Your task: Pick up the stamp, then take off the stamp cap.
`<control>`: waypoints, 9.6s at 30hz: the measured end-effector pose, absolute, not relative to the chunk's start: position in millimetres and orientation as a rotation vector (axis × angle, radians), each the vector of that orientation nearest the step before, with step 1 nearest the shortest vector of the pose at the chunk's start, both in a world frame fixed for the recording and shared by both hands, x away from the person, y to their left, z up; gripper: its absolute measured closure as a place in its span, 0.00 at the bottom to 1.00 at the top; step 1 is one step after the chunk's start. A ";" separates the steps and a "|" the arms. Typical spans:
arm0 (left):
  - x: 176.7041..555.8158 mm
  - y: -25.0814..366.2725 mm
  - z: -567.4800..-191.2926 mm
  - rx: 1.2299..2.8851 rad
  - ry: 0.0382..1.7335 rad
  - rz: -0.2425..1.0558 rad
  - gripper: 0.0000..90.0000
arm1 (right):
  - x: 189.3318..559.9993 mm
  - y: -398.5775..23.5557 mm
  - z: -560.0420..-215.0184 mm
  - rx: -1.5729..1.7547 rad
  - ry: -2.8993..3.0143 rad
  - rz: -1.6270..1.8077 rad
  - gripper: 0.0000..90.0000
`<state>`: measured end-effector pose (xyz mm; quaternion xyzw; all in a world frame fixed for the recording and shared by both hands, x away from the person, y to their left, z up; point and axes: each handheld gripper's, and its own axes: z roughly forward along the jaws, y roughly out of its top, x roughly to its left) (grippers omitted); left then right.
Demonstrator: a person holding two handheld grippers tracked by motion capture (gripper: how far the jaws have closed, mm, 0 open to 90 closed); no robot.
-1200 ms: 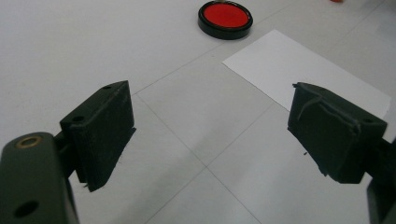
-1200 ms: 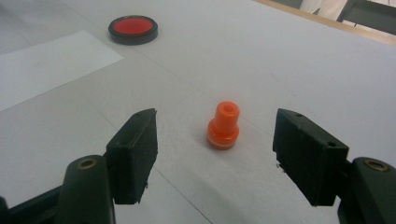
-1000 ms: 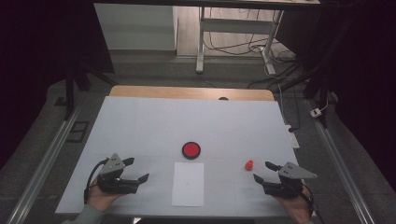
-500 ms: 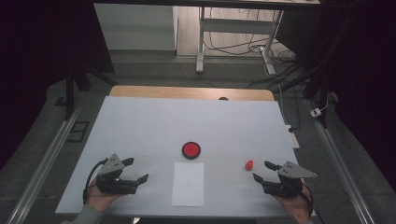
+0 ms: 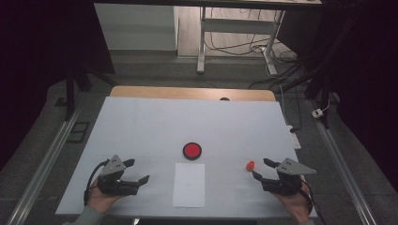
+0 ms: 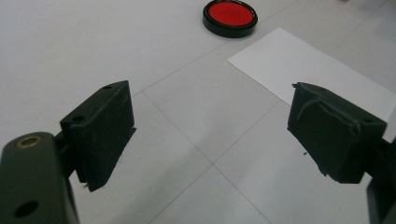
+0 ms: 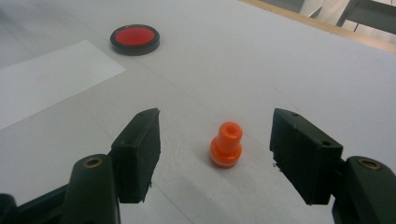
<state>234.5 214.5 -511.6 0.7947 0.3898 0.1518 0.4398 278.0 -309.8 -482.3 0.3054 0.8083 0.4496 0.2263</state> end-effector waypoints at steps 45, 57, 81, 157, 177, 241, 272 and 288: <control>238.6 213.5 -515.5 1.988 0.990 0.368 0.16 | 326.2 -279.2 -492.8 1.012 2.387 0.941 0.45; 239.0 214.1 -516.1 1.989 0.995 0.372 0.16 | 327.6 -283.3 -498.7 1.036 2.382 0.953 0.59; 238.6 214.5 -516.4 1.990 0.996 0.376 0.16 | 327.1 -282.3 -502.0 1.026 2.401 0.952 0.81; 237.0 209.6 -518.3 1.989 0.998 0.393 0.17 | 310.4 -249.5 -462.2 0.906 2.242 1.385 0.82; 238.5 209.1 -516.9 1.978 0.994 0.385 0.17 | 308.4 -231.3 -458.4 0.874 2.258 1.459 0.82; 237.6 208.3 -519.7 1.995 0.984 0.406 0.17 | 305.8 -150.2 -467.5 0.685 2.386 1.559 0.82; 246.1 189.9 -503.0 2.020 0.898 0.429 0.18 | 305.5 -153.7 -465.2 0.680 2.378 1.556 0.82; 256.2 164.7 -496.1 2.051 0.828 0.396 0.18 | 306.1 -153.0 -465.7 0.679 2.380 1.556 0.82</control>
